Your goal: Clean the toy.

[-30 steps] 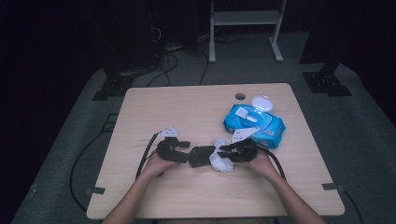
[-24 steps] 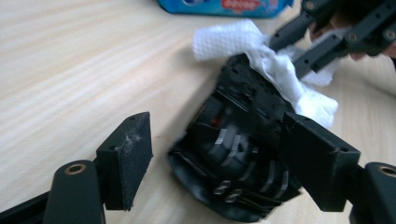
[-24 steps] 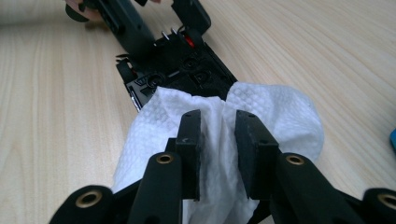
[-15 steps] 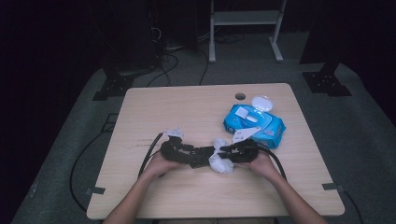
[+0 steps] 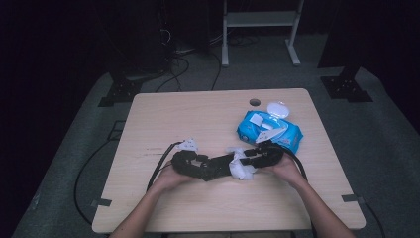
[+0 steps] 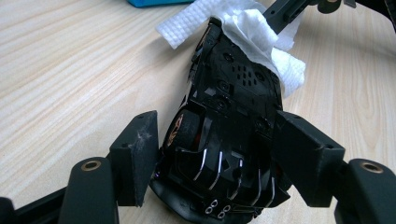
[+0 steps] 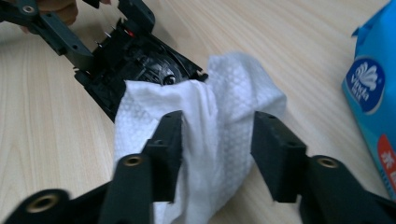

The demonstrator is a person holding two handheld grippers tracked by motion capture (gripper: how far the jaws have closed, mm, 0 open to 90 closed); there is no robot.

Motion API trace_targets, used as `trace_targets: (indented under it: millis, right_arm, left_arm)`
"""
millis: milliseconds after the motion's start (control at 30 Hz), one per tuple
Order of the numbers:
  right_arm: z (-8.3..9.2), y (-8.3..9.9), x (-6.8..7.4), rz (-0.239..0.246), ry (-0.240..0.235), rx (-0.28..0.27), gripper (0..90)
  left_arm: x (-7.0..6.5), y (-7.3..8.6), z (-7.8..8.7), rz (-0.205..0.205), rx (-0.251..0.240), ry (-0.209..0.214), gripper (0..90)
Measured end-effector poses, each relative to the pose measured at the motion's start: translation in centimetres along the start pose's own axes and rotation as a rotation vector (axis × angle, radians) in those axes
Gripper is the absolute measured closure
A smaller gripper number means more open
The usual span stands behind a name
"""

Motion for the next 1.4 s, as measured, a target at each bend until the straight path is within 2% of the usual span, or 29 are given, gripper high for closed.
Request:
trace_targets:
  millis: [133,200,367,500,667,800,933,1033,1167,1200,1233,1300,1333,1400]
  right_arm:
    - [-0.5,0.4,-0.4,-0.021,-0.033,0.035,45.1]
    - [-0.8,0.4,-0.5,-0.032,-0.064,0.041,43.9]
    - [-1.4,0.4,-0.4,-0.060,-0.125,0.021,43.0]
    - [-2.0,0.3,0.3,-0.072,-0.181,0.018,42.3]
    - [-2.2,0.1,0.3,-0.070,-0.173,0.026,44.1]
    - [-1.9,0.1,0.5,-0.028,-0.133,0.012,46.4]
    - [-1.9,0.1,0.7,-0.022,-0.130,0.002,46.4]
    - [-2.0,0.1,0.8,-0.003,-0.119,0.001,46.5]
    - [-1.8,0.0,1.1,0.034,-0.092,-0.012,46.7]
    - [-1.7,0.1,1.2,0.044,-0.084,-0.018,46.7]
    - [-1.7,0.1,1.3,0.055,-0.076,-0.028,48.5]
    - [-1.4,0.2,1.6,0.089,-0.060,-0.035,50.6]
    - [-1.3,0.3,1.6,0.102,-0.048,-0.038,51.8]
    - [-0.9,0.4,1.6,0.114,-0.038,-0.046,57.1]
  left_arm:
    - [-0.1,0.0,0.0,-0.012,-0.006,0.002,33.2]
    - [-0.2,0.0,0.0,-0.020,-0.009,0.004,33.7]
    - [-0.3,0.0,0.0,-0.034,-0.016,0.007,34.4]
    - [-0.4,0.0,0.0,-0.055,-0.015,0.006,34.4]
    - [-0.6,0.1,0.1,-0.066,-0.027,-0.004,34.6]
    - [-0.5,0.1,0.2,-0.058,-0.024,-0.012,34.4]
    - [0.0,0.4,0.1,0.024,-0.012,-0.003,27.8]
    - [0.1,0.7,-0.1,0.082,0.004,0.035,25.0]
    - [0.2,0.9,-0.3,0.127,0.014,0.067,22.3]
    - [0.2,0.9,-0.3,0.127,0.014,0.067,21.1]
    - [0.0,1.3,-0.7,0.139,0.048,0.092,20.8]
    - [-0.1,1.2,-0.7,0.137,0.053,0.098,21.5]
    - [-0.2,1.2,-0.5,0.116,0.050,0.109,25.4]
    - [-0.4,1.0,-0.4,0.058,0.050,0.088,28.9]
Point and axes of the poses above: each handheld gripper's, and its own axes: z roughly backward along the jaws, y roughly out of its underside, x roughly to its left, the point moved 9 cm from there along -z, roughly forward along the jaws, and after that the axes turned 2 degrees about y, right-handed, at the moved point
